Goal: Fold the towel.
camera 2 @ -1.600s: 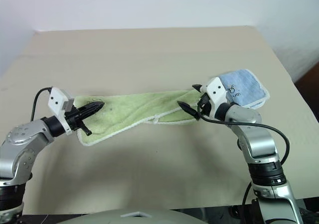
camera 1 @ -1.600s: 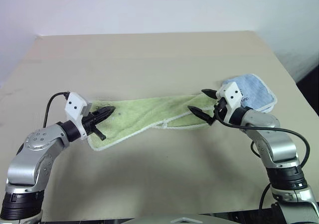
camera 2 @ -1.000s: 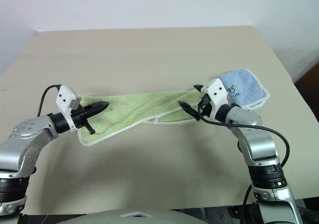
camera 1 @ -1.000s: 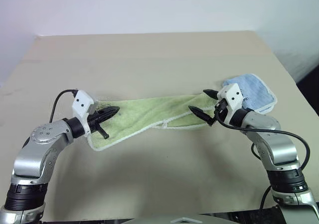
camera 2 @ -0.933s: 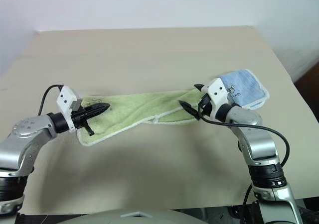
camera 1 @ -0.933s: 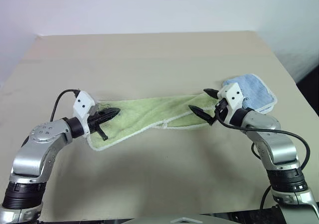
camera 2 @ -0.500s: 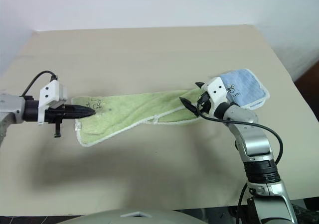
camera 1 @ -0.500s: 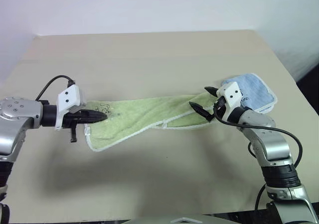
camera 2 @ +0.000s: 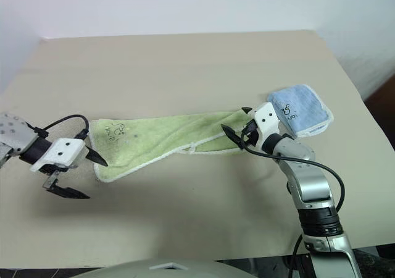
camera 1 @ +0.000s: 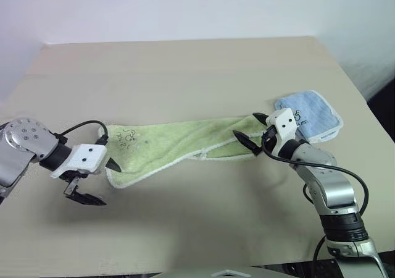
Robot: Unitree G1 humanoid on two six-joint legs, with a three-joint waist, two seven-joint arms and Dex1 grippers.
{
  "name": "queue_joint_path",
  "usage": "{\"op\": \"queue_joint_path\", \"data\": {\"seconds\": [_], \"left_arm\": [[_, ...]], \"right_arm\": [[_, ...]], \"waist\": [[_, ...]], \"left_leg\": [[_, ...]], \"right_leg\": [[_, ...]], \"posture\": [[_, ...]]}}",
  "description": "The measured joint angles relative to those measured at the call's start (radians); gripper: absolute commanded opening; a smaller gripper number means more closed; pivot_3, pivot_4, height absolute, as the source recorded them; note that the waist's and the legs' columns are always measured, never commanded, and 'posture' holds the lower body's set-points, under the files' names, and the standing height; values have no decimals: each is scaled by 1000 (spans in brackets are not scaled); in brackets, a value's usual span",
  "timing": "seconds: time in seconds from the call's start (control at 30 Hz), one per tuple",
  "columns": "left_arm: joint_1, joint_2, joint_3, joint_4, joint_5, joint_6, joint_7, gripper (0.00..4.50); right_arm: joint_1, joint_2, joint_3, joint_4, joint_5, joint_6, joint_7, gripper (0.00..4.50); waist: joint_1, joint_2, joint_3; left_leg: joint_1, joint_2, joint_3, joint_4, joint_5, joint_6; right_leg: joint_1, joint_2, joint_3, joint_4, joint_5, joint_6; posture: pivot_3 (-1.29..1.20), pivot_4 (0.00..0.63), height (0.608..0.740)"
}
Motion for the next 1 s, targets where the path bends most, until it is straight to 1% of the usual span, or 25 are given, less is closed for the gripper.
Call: {"op": "queue_joint_path", "data": {"seconds": [0.23,0.27,0.33,0.4,0.47,0.7,0.73,0.8,1.0], "left_arm": [[-29,-92,-9,33,121,-46,23,4477],[-29,-98,-9,36,133,-46,27,4304],[-29,-109,-9,38,149,-45,33,3853],[-27,-117,-6,41,164,-51,44,3297],[-23,-120,4,45,171,-51,53,2521],[12,-136,47,56,169,-51,84,153],[17,-136,54,55,168,-51,87,32],[21,-137,67,58,168,-47,99,32],[8,-154,155,89,126,31,151,32]], "right_arm": [[5,17,4,-26,1,17,-7,4500],[5,18,3,-29,1,20,-7,4500],[8,18,3,-30,2,23,-7,4500],[11,18,3,-30,3,30,-7,4500],[11,18,3,-31,3,33,-6,4500],[-1,17,4,-30,3,34,9,4500],[-7,16,4,-30,3,34,11,4500],[-22,4,3,-23,-3,27,17,4500],[-76,-106,-6,39,-61,-41,46,4500]], "waist": [[1,0,0],[0,0,0],[0,0,0],[0,0,0],[-2,0,0],[-5,0,0],[-5,0,0],[-5,0,0],[-1,0,0]], "left_leg": [[0,0,0,1,0,1],[0,0,0,1,0,1],[0,0,0,1,0,1],[0,0,0,1,0,1],[0,0,0,1,0,1],[1,0,0,1,0,1],[1,0,0,1,0,1],[1,0,0,2,0,1],[1,0,0,2,0,1]], "right_leg": [[1,1,0,0,1,2],[1,1,0,0,1,3],[1,1,0,0,1,3],[1,1,0,1,1,3],[1,1,0,1,1,3],[1,1,0,1,1,3],[1,1,0,1,1,3],[1,1,0,2,1,3],[1,1,0,1,2,3]], "posture": [[0,150,728],[0,150,728],[0,150,728],[0,150,728],[0,150,728],[0,150,728],[0,150,728],[0,150,728],[0,150,728]]}}
